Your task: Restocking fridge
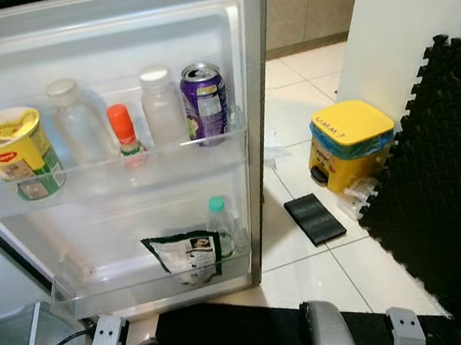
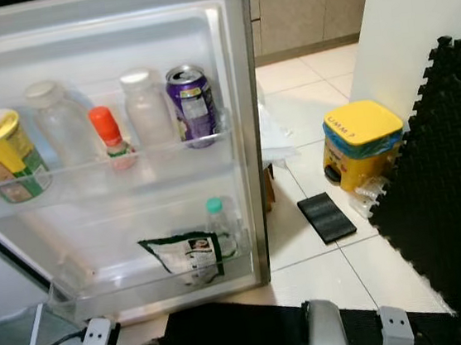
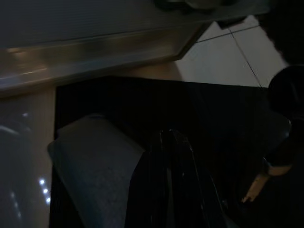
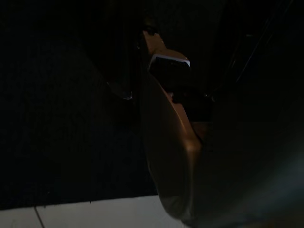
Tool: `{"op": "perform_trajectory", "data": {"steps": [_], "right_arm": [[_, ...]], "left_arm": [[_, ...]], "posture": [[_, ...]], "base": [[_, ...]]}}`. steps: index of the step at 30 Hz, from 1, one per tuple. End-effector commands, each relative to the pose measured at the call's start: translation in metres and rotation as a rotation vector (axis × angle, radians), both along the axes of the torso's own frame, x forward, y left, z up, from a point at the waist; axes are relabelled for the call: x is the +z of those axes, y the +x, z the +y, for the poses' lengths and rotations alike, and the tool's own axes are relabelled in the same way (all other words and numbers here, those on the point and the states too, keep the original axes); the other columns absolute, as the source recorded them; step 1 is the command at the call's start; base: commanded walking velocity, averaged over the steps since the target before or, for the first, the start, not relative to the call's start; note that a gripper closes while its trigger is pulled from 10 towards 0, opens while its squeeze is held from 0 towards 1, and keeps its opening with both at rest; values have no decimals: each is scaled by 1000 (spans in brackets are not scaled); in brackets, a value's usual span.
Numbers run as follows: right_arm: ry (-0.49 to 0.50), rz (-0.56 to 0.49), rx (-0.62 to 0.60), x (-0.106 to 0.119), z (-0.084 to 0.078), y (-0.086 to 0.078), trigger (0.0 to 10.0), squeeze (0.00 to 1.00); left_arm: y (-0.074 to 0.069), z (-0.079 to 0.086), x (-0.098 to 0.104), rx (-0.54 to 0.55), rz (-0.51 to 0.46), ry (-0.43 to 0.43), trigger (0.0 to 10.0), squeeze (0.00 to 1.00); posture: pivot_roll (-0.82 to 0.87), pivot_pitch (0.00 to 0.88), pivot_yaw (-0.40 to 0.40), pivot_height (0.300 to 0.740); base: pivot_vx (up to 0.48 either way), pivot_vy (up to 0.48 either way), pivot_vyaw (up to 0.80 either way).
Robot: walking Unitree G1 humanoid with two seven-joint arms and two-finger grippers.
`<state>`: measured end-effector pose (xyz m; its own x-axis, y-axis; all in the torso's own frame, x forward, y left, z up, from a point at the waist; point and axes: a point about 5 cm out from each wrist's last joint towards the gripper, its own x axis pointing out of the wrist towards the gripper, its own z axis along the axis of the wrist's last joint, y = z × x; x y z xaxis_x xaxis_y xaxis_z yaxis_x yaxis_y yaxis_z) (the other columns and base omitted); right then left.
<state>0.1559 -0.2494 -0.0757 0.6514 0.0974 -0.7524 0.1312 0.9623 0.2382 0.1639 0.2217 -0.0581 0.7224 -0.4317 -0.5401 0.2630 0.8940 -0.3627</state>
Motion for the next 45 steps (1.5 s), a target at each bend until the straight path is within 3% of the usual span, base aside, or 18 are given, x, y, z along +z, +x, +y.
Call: {"op": "perform_trajectory", "data": {"steps": [1, 8, 32, 45], "right_arm": [[0, 7, -4, -2, 1, -3, 10000, 0], [-2, 3, 17, -1, 2, -1, 10000, 0], [3, -16, 61, 2, 5, 6, 10000, 0], [22, -19, 79, 1, 8, 6, 10000, 0]], "left_arm": [[-41, -5, -24, 3, 191, 0, 10000, 0], [-34, -6, -23, 9, 176, 2, 10000, 0], [-39, -19, -28, -8, 199, -16, 10000, 0], [-38, -23, -33, 28, 250, 20, 10000, 0]], "posture": [[88, 76, -43, 562], [79, 66, -45, 597], [69, 50, -51, 682], [68, 51, -52, 740]], "base": [[0, 0, 0], [0, 0, 0], [0, 0, 0], [-55, 0, 0]]}}
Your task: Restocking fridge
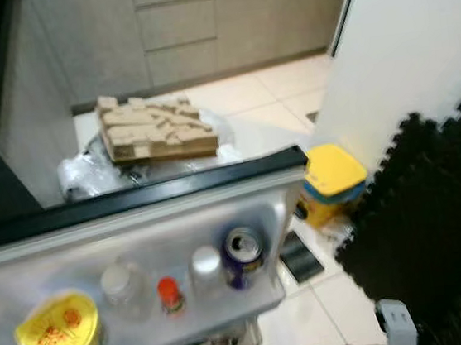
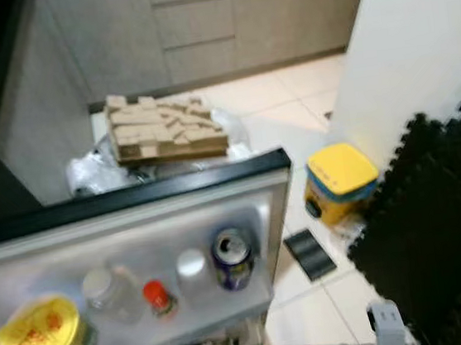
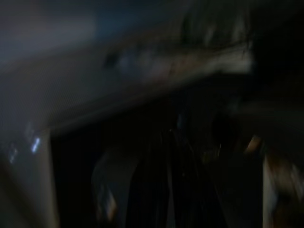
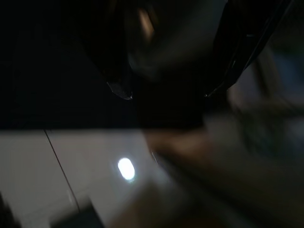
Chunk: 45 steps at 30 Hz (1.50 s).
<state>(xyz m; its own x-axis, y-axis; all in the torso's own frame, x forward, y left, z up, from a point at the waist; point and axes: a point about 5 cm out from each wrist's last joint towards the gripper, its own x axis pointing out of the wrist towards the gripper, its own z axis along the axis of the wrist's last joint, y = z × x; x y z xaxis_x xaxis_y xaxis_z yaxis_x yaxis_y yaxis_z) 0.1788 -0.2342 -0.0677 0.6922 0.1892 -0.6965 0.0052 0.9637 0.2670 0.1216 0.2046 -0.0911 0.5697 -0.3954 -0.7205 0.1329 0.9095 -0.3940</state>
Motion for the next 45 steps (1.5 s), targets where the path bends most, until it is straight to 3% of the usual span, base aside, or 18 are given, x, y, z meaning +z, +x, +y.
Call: {"op": "perform_trajectory", "data": {"steps": [1, 12, 20, 37, 42, 45], "right_arm": [[-5, 59, -30, -7, -7, -17, 10000, 0], [-5, 58, -24, -6, -7, -16, 10000, 0], [-5, 71, -48, -8, -7, -18, 10000, 0], [5, 105, -49, -13, -3, -27, 10000, 0], [6, 116, -42, -15, -1, -29, 10000, 0], [5, 125, -37, -16, 0, -31, 10000, 0]], "left_arm": [[4, -6, -2, 1, 26, 8, 10000, 0], [1, -11, -4, -34, 36, 29, 10000, 0], [2, -8, -2, 14, 24, -8, 10000, 0], [-5, -11, -5, -82, 58, 24, 10000, 0], [-8, -15, -6, -138, 83, 7, 10000, 0], [-8, -14, -7, -106, 86, 14, 10000, 0]], "posture": [[68, 51, -52, 740], [68, 47, -57, 740], [68, 46, -55, 740], [62, 39, -48, 740], [62, 35, -49, 740], [62, 35, -49, 740]], "base": [[-480, 0, 0], [-479, 0, 0], [0, 0, 0], [0, 0, 0], [0, -475, 0], [0, -480, 0]]}}
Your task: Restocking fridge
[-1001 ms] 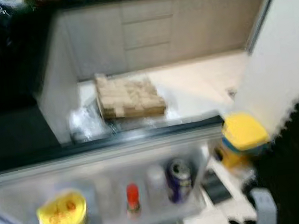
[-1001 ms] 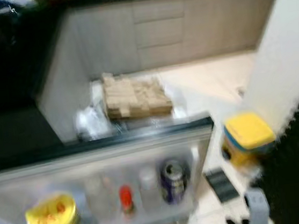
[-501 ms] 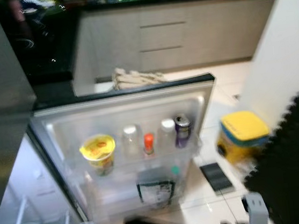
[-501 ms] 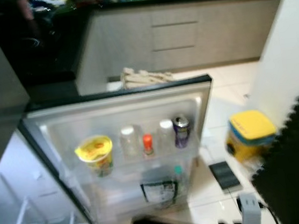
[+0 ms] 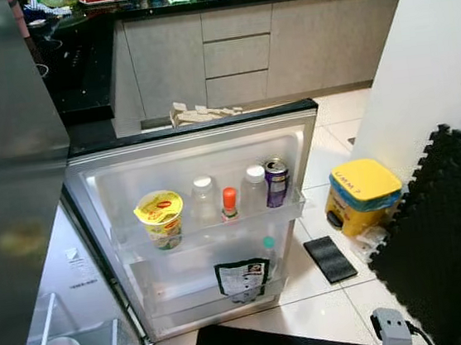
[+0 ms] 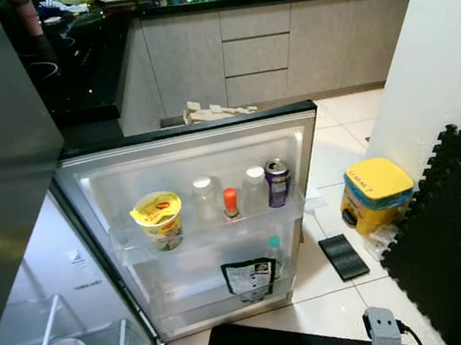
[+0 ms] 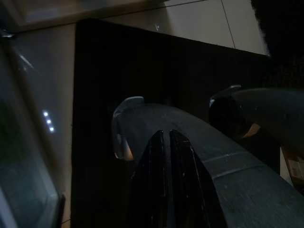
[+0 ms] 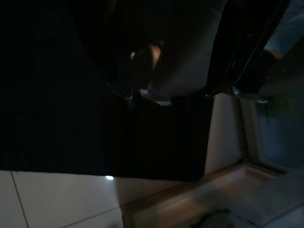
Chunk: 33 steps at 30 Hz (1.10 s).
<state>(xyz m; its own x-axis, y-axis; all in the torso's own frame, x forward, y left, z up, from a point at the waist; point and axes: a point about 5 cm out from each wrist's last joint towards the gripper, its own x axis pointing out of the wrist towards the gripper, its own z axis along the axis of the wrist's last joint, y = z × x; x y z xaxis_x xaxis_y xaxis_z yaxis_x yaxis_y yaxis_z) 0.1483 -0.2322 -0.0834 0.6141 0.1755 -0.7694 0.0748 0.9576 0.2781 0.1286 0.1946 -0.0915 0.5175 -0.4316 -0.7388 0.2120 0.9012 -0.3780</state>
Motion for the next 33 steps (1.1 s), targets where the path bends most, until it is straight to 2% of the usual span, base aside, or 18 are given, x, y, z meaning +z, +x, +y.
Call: {"op": "perform_trajectory", "data": {"steps": [1, 16, 22, 27, 33], "right_arm": [[-12, 13, 4, 0, -1, -1, 10000, 0], [-33, 66, 22, -6, 1, -13, 10000, 0], [-76, 149, 46, -15, 9, -28, 10000, 0], [-114, 186, 65, -18, 12, -33, 10000, 0], [-143, 196, 84, -18, 11, -31, 10000, 0]], "left_arm": [[-14, -5, -6, -6, 67, 1, 10000, 0], [-26, -9, -11, 6, 104, 1, 10000, 0], [-34, -10, -16, 30, 148, 60, 10000, 0], [-30, -14, -16, 35, 139, 72, 10000, 0], [-23, -17, -14, 46, 134, 61, 10000, 0]], "posture": [[61, 30, -50, 740], [62, 25, -50, 740], [64, 0, -49, 740], [66, 0, -53, 740], [64, 0, -57, 740]], "base": [[0, 0, 0], [0, 0, 0], [0, 0, 0], [0, 0, 0], [0, -140, 0]]}}
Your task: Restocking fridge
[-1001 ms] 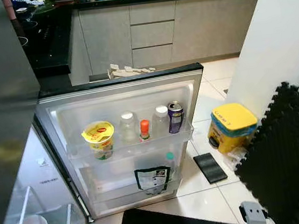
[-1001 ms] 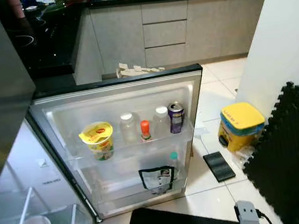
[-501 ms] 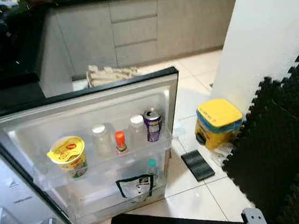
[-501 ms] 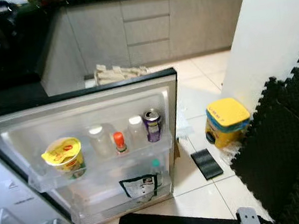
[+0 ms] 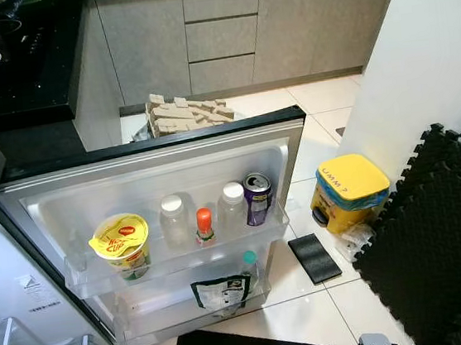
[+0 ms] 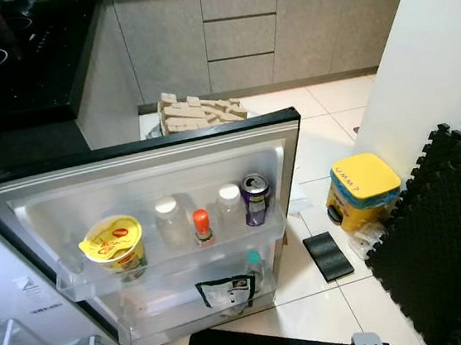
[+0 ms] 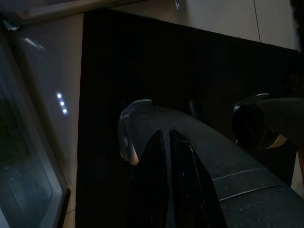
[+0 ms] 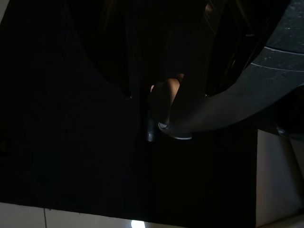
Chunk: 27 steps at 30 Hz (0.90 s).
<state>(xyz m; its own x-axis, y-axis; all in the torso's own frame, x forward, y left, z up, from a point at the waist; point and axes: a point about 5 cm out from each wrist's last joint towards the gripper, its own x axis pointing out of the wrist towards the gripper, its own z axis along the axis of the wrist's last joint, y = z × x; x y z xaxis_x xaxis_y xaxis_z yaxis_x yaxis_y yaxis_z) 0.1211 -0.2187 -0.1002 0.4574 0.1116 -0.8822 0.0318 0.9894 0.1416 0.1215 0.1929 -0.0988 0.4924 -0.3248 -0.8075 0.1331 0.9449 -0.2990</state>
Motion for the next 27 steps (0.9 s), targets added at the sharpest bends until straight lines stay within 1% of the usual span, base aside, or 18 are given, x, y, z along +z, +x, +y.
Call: {"op": "perform_trajectory", "data": {"steps": [1, 6, 8, 12, 22, 24, 26, 27], "right_arm": [[-15, 18, 3, 0, -3, -2, 10000, 0], [-24, 4, 1, 2, -5, 5, 10000, 0], [-34, -1, 4, 3, -5, 8, 10000, 0], [-40, 4, 7, 3, -5, 7, 10000, 0], [-33, 22, -3, 0, -5, 0, 10000, 0], [-29, 23, -11, 0, -5, -1, 10000, 0], [-28, 23, -14, 0, -5, -1, 10000, 0], [-26, 24, -14, 0, -5, -1, 10000, 0]], "left_arm": [[-15, -16, -7, -31, 69, -30, 10000, 0], [-12, -18, -7, -26, 72, -30, 10000, 0], [-11, -17, -7, -10, 76, -7, 10000, 0], [-11, -16, -8, 3, 79, 8, 10000, 0], [-14, -15, -8, 24, 88, -2, 10000, 0], [-14, -16, -8, 18, 83, -30, 10000, 0], [-14, -17, -8, 16, 85, -34, 10000, 0], [-14, -17, -8, 1, 87, -34, 10000, 0]], "posture": [[62, 0, -56, 740], [58, 0, -57, 740], [58, 0, -55, 740], [60, 0, -57, 740], [55, 0, -52, 740], [55, 0, -52, 740], [55, 0, -52, 740], [55, 0, -52, 740]], "base": [[0, -480, 0], [0, -480, 0], [0, -480, 0], [0, 0, 0], [0, 0, 0], [0, 0, 0], [0, 0, 0], [0, -465, 0]]}}
